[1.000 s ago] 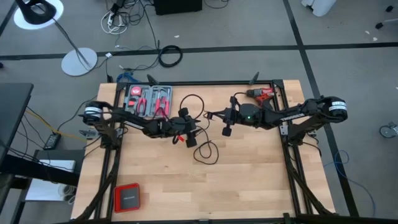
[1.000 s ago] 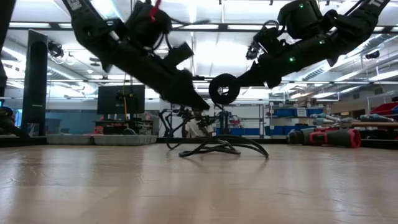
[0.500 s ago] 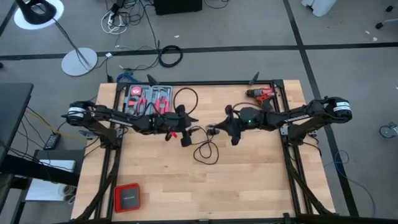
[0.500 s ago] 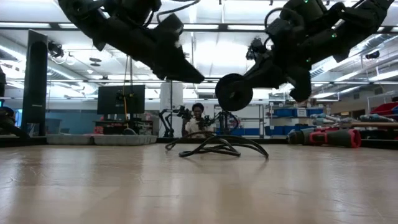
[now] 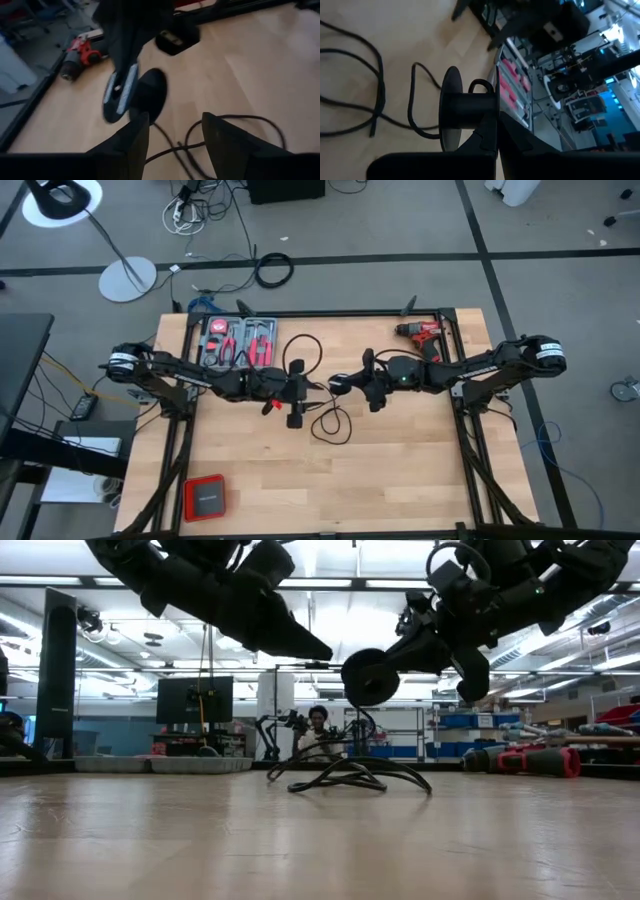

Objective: Coil cords
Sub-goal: Coil the black wire on the spool

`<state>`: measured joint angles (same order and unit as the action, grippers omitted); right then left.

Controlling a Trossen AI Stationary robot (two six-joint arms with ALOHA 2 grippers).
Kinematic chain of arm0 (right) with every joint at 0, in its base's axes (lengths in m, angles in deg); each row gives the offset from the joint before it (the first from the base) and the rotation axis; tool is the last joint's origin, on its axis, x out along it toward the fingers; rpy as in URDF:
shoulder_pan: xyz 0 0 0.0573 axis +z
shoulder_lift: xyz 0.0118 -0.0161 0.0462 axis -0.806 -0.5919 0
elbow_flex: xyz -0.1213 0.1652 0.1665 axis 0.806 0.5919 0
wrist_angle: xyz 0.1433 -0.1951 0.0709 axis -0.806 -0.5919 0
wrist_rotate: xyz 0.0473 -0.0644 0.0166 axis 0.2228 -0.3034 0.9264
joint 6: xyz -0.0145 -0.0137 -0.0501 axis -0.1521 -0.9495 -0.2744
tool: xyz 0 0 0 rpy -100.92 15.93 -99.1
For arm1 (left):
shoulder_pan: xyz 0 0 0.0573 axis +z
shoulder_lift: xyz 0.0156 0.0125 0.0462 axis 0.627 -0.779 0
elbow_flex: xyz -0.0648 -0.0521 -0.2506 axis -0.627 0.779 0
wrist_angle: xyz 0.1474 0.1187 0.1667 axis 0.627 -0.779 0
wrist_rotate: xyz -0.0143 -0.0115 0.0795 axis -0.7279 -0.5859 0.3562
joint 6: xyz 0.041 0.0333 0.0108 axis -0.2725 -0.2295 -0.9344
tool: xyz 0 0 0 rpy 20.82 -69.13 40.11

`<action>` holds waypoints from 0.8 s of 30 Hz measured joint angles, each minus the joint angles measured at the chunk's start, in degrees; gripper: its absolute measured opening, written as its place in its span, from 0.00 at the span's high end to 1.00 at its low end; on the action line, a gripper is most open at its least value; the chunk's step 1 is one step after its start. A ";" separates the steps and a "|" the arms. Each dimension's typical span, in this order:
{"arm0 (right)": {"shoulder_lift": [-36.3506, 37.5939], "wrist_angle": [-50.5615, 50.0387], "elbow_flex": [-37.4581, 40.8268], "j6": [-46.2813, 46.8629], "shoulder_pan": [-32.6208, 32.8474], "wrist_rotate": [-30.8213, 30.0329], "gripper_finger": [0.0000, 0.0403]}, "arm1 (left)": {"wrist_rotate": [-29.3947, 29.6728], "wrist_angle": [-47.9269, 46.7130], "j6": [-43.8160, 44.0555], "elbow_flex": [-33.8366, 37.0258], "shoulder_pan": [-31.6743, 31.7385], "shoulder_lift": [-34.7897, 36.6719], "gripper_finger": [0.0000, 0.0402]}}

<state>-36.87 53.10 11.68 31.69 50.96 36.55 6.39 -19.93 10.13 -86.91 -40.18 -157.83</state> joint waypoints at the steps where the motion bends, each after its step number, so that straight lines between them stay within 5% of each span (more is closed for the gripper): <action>1: 0.00 0.39 0.00 -0.03 0.17 0.05 1.00 | 0.72 -0.25 0.04 0.00 0.04 0.00 0.54; 11: 3.52 1.37 0.00 0.46 1.98 0.41 1.00 | 1.12 -0.46 0.40 0.00 0.07 -0.02 0.54; 24: 4.00 1.49 0.00 21.60 1.41 0.37 1.00 | -0.11 1.64 -0.15 0.00 -1.62 -0.04 0.54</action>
<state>-32.87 54.59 11.68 53.29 52.37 36.91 6.29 -18.29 9.98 -86.91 -41.79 -157.88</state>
